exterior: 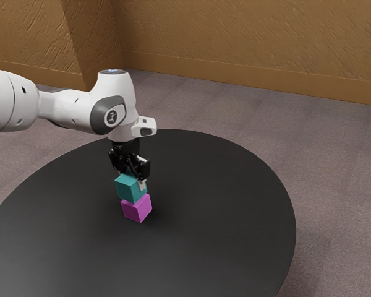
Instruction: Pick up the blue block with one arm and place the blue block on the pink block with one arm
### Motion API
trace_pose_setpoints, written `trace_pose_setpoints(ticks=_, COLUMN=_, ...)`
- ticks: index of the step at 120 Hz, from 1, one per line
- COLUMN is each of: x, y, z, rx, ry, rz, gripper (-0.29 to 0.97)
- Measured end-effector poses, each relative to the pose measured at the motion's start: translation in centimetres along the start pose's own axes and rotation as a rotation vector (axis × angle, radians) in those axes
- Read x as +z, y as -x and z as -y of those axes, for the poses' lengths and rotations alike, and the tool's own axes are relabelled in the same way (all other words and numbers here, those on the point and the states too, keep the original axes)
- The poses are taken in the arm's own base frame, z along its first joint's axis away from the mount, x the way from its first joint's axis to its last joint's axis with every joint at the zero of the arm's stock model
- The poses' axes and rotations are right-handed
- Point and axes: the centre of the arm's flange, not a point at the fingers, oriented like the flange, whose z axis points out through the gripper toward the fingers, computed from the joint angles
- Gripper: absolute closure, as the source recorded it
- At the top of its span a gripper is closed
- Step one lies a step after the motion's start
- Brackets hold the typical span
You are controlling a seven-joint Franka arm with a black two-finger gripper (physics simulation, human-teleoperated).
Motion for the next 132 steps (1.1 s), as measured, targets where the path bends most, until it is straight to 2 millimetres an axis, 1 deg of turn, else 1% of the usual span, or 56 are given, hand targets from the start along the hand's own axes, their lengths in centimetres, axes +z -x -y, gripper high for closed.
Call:
trace_pose_setpoints(ticks=58, x=0.3, y=-0.3, z=0.4, rx=0.006, ry=0.001, rz=-0.017, gripper=0.31)
trace_pose_setpoints(ticks=88, x=0.3, y=-0.3, z=0.3, rx=0.017, ry=0.007, rz=-0.019, gripper=0.13)
trace_pose_setpoints(ticks=94, x=-0.1, y=-0.3, z=0.2, rx=0.02, ry=0.006, rz=-0.024, gripper=0.11)
trace_pose_setpoints(ticks=98, x=-0.8, y=-0.1, z=0.0, rx=0.022, ry=0.005, rz=-0.034, gripper=0.1)
trace_pose_setpoints(ticks=106, x=-4.1, y=0.7, z=-0.4, rx=0.021, ry=0.007, rz=-0.08, gripper=0.08)
trace_pose_setpoints(ticks=112, x=-6.7, y=1.5, z=-0.2, rx=0.011, ry=0.01, rz=-0.112, gripper=0.07)
trace_pose_setpoints(ticks=114, x=-7.6, y=1.9, z=-0.2, rx=0.006, ry=0.014, rz=-0.123, gripper=0.06)
trace_pose_setpoints(ticks=125, x=-14.4, y=4.5, z=-0.4, rx=-0.003, ry=0.027, rz=-0.203, gripper=0.05)
trace_pose_setpoints(ticks=128, x=-15.6, y=5.1, z=-0.5, rx=-0.003, ry=0.03, rz=-0.213, gripper=0.05)
trace_pose_setpoints(ticks=132, x=-16.7, y=5.8, z=-0.6, rx=-0.001, ry=0.035, rz=-0.218, gripper=0.04)
